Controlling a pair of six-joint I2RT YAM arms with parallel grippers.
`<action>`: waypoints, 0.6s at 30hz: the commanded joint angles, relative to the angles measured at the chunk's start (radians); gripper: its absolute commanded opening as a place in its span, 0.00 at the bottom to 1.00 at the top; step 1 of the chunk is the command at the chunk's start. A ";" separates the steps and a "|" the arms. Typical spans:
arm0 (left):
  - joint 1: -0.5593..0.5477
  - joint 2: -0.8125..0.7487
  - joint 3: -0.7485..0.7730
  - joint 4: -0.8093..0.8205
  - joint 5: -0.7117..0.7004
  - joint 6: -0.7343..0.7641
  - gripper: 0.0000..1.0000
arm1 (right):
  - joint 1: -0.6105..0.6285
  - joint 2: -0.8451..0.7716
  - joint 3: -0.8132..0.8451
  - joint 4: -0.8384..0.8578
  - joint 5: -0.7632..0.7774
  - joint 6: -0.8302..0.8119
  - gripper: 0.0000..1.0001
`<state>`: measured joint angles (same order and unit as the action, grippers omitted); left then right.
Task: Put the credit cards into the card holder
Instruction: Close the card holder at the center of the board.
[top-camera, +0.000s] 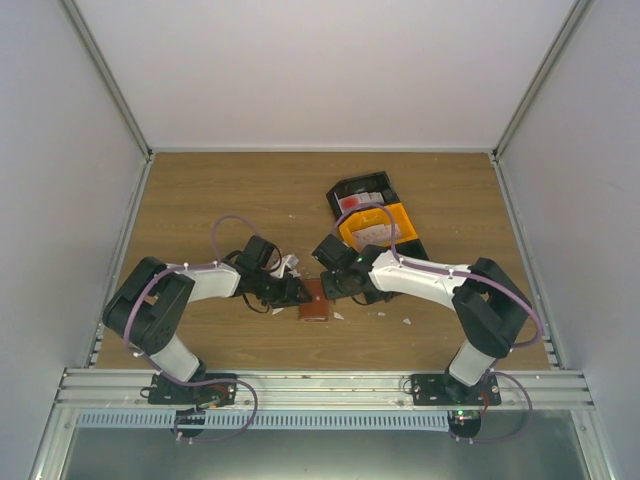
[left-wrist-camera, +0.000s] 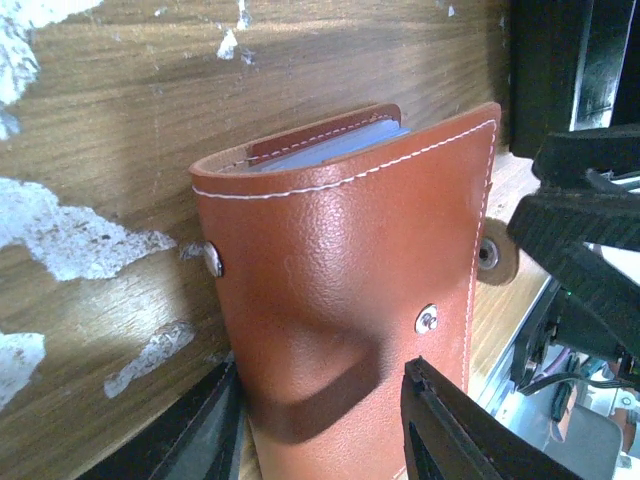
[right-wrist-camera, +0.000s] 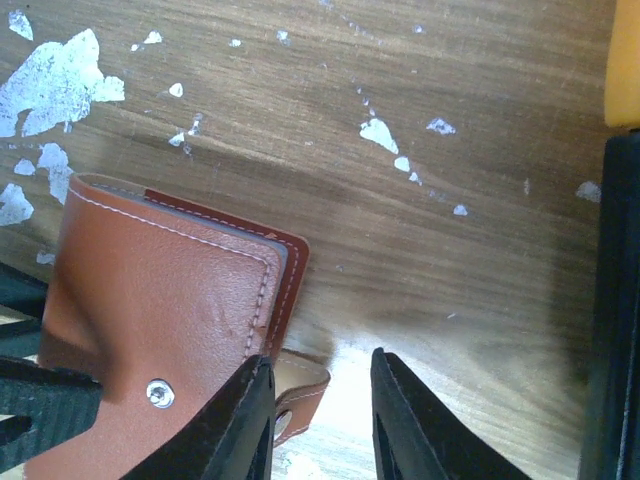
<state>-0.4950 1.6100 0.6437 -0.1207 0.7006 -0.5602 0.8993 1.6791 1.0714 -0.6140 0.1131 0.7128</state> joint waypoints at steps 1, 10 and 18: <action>-0.009 0.054 -0.016 -0.031 -0.087 0.010 0.46 | 0.009 -0.001 -0.016 0.001 -0.027 -0.003 0.32; -0.013 0.053 -0.016 -0.037 -0.103 0.006 0.46 | 0.011 0.008 -0.019 0.027 -0.086 -0.035 0.51; -0.015 0.048 -0.017 -0.042 -0.114 0.004 0.46 | 0.012 -0.017 -0.023 -0.021 -0.039 -0.004 0.32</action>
<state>-0.4999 1.6218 0.6487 -0.1009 0.7029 -0.5613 0.9009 1.6817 1.0599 -0.6086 0.0479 0.6903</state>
